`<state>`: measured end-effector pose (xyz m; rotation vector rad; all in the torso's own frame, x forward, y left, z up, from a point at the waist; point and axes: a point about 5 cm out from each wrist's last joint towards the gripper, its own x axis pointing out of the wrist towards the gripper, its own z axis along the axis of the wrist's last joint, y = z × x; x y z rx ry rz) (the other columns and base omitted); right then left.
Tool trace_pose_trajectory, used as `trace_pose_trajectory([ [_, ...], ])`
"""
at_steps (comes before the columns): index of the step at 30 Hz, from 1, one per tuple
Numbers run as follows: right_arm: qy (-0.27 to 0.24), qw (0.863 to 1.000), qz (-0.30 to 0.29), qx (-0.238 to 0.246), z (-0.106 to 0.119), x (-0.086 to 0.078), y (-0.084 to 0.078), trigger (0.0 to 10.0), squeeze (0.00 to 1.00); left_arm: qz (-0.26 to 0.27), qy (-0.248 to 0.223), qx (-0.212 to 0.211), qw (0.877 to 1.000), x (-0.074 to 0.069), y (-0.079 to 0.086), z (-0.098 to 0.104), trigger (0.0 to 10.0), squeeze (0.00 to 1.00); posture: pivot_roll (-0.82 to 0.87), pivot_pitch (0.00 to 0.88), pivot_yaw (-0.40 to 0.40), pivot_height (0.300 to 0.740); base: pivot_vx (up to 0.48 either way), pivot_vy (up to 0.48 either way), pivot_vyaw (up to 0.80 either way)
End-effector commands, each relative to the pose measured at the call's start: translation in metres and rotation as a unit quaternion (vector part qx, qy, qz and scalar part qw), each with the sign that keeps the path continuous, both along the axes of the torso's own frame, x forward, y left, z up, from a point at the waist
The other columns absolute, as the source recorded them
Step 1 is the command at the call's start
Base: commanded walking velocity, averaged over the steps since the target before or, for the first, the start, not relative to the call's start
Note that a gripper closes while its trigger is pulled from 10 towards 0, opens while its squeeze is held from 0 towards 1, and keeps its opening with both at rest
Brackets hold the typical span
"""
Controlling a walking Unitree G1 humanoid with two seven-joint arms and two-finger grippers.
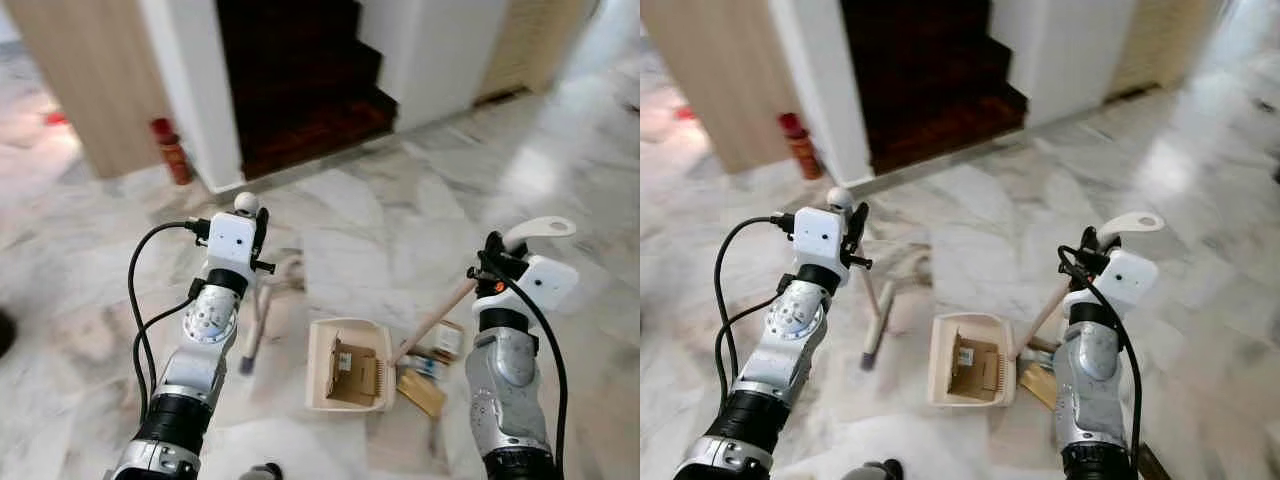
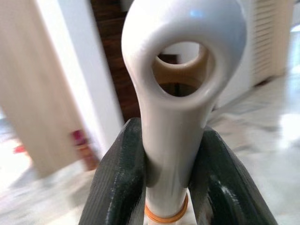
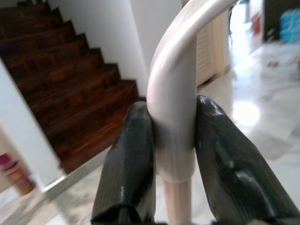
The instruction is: Sweep floor
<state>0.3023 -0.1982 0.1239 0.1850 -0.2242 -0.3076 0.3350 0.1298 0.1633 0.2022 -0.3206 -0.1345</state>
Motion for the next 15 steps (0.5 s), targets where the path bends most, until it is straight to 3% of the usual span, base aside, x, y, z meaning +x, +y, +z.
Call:
trace_pose_trajectory([
  [1,-0.03,1.0,-0.003,0.003,0.0122,-0.0001,-0.0026,10.0,0.0,-0.005,-0.027,0.001,1.0,-0.0003,-0.0035,0.0099,10.0,0.0,0.07,0.057,-0.034,0.74,0.0,0.0,0.8],
  [15,-0.032,0.999,0.002,0.005,0.0123,0.0013,-0.0002,10.0,0.0,-0.001,-0.025,0.001,1.0,-0.0013,-0.0018,0.0086,10.0,0.0,0.07,0.04,-0.033,0.74,0.0,0.0,0.8],
])
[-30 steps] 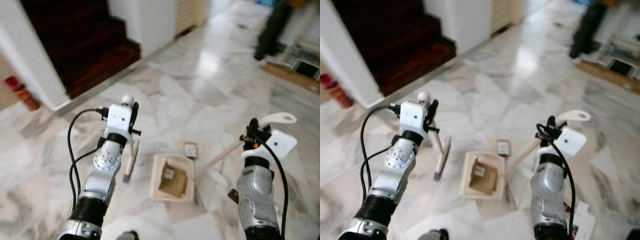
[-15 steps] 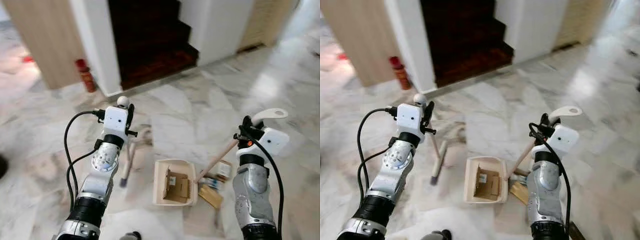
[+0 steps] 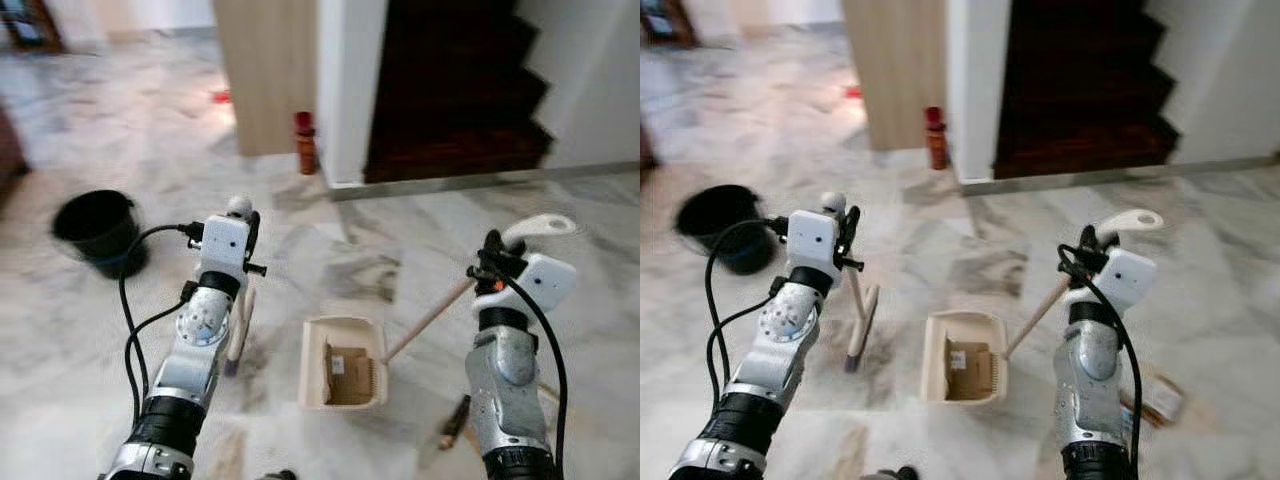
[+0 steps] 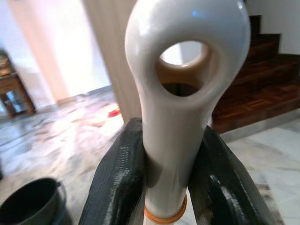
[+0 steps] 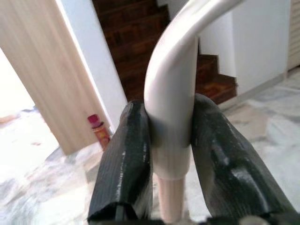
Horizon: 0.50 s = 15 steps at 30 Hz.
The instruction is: Sweep floor
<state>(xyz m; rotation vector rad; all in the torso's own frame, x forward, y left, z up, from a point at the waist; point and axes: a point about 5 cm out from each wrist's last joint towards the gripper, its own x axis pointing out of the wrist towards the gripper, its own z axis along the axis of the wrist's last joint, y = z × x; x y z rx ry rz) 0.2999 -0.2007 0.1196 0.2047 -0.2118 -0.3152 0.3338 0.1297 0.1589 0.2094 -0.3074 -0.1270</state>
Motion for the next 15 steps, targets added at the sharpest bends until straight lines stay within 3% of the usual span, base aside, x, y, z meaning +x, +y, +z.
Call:
trace_pose_trajectory([
  [1,-0.036,0.999,0.005,-0.004,0.0168,0.0041,0.0019,10.0,0.0,-0.006,-0.031,-0.002,1.0,-0.0002,-0.0018,0.0129,10.0,0.0,0.07,0.042,-0.034,0.74,0.0,0.0,0.0],
  [12,-0.035,0.999,0.005,0.002,0.0168,0.0044,0.0004,10.0,0.0,0.002,-0.025,-0.008,1.0,-0.0006,0.0007,0.012,10.0,0.0,0.08,0.069,-0.038,0.74,0.0,0.0,0.0],
  [15,-0.033,0.999,0.007,0.003,0.0161,0.0045,0.0017,10.0,0.0,0.003,-0.025,-0.009,1.0,-0.0007,0.0017,0.012,10.0,0.0,0.08,0.075,-0.039,0.74,0.0,0.293,0.0],
])
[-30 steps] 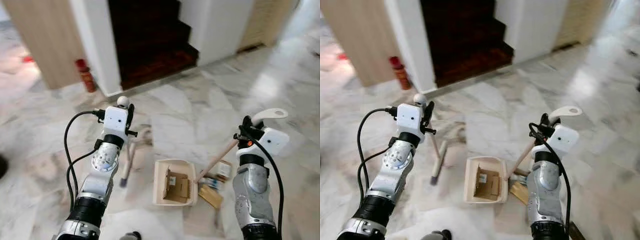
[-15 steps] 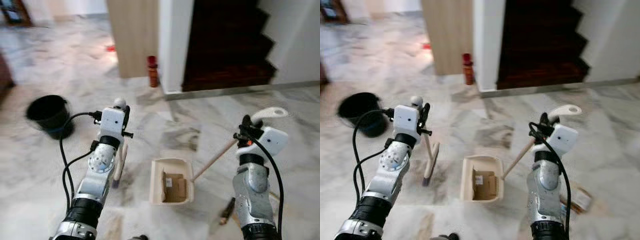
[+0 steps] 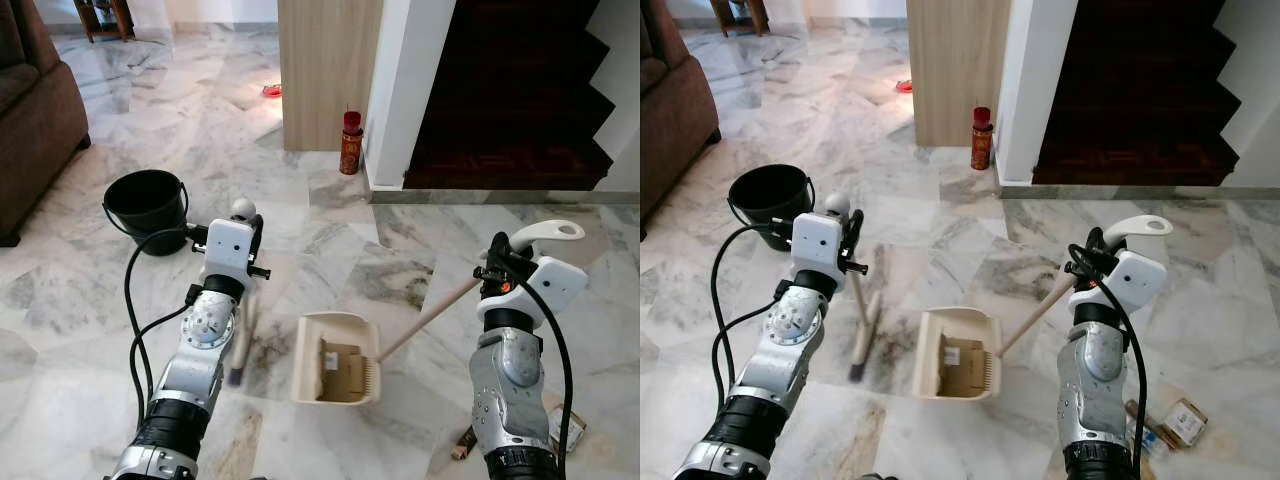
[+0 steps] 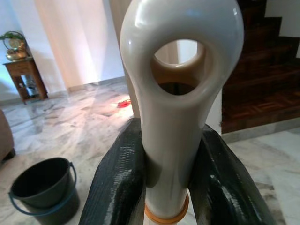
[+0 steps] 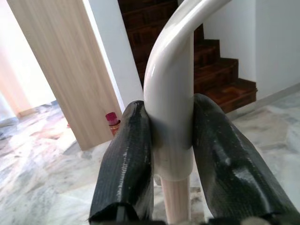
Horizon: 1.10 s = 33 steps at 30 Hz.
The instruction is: Sweep floor
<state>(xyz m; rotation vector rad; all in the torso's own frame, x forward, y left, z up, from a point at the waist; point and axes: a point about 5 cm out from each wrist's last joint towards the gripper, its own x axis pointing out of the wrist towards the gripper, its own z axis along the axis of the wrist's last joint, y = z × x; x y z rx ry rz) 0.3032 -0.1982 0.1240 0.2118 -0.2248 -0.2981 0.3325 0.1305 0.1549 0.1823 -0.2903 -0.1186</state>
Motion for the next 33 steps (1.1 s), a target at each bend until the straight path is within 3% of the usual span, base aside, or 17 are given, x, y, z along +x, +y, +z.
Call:
trace_pose_trajectory([
  [1,-0.025,1.0,0.0,0.002,0.0116,0.0013,-0.0004,10.0,0.0,0.001,-0.034,0.004,0.999,0.0006,0.0011,0.0162,10.0,0.0,0.08,0.078,-0.039,0.74,0.0,0.307,0.0],
  [33,-0.018,1.0,0.007,0.005,0.01,0.0016,-0.0016,10.0,0.0,0.008,-0.033,0.001,0.999,0.0,0.0018,0.0166,10.0,0.0,0.08,0.089,-0.051,0.74,0.0,0.308,0.0],
])
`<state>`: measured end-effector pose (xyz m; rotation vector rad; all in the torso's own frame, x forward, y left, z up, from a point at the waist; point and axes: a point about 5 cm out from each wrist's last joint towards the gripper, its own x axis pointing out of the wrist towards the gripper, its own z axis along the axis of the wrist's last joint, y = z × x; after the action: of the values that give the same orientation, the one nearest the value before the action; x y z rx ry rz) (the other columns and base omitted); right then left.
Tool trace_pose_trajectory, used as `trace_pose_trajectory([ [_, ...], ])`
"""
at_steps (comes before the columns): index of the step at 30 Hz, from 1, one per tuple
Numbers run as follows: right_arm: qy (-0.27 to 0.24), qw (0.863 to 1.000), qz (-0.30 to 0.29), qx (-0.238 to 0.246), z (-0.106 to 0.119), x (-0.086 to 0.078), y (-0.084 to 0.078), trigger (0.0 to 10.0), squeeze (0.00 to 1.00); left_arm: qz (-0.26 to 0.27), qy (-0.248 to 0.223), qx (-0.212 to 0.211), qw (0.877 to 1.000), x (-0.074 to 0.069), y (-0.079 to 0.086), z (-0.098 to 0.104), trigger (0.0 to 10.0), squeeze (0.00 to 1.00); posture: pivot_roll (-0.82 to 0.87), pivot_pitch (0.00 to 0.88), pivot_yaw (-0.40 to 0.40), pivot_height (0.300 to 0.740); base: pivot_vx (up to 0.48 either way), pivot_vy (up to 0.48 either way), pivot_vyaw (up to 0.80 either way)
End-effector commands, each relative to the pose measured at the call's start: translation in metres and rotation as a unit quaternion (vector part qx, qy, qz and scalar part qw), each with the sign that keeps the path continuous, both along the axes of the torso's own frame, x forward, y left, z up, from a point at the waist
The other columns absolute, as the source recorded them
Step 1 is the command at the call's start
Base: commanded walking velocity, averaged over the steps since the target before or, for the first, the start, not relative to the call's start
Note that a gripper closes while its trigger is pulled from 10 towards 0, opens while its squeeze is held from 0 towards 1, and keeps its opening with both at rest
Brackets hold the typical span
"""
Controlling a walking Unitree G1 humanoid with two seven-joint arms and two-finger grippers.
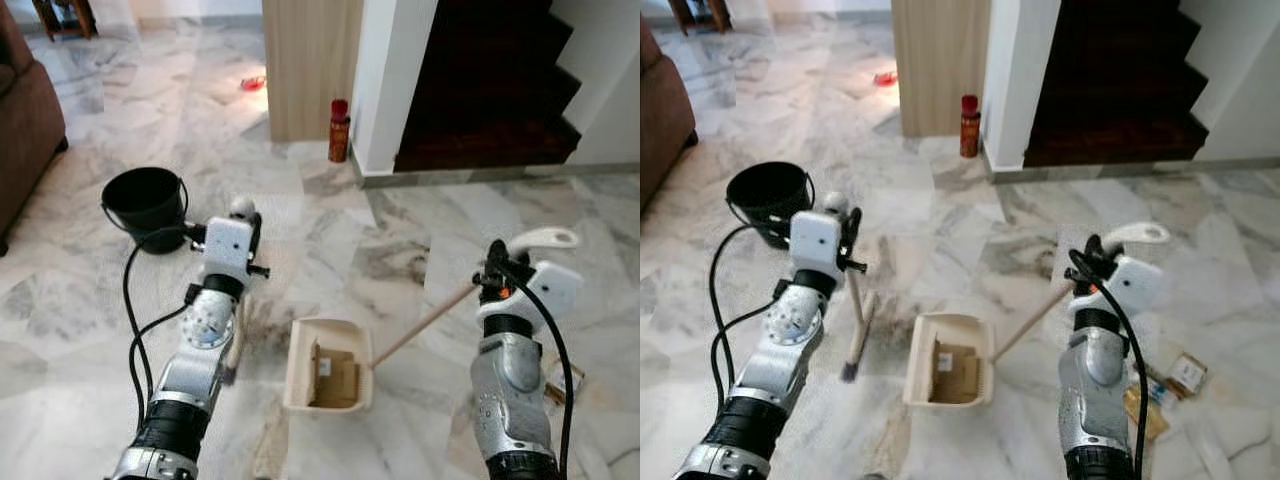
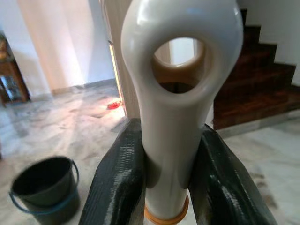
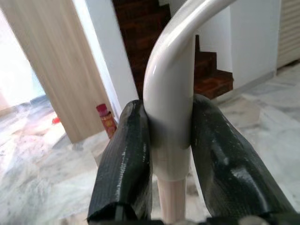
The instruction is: Sweep floor
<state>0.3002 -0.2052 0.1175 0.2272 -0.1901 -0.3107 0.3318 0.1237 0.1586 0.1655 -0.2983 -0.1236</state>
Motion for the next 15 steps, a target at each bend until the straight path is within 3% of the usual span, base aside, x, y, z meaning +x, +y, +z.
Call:
trace_pose_trajectory([
  [1,-0.035,0.999,0.01,-0.006,0.0166,0.0047,0.0055,10.0,0.0,0.012,-0.03,0.009,0.999,0.0007,0.0087,0.0129,10.0,0.0,0.08,0.089,-0.051,0.74,0.0,0.311,0.0],
  [15,-0.035,0.999,0.02,-0.003,0.0169,0.0058,0.0088,10.0,0.0,0.016,-0.031,0.009,0.999,0.0002,0.0104,0.0141,10.0,0.0,0.08,0.091,-0.052,0.74,0.0,0.307,0.0],
])
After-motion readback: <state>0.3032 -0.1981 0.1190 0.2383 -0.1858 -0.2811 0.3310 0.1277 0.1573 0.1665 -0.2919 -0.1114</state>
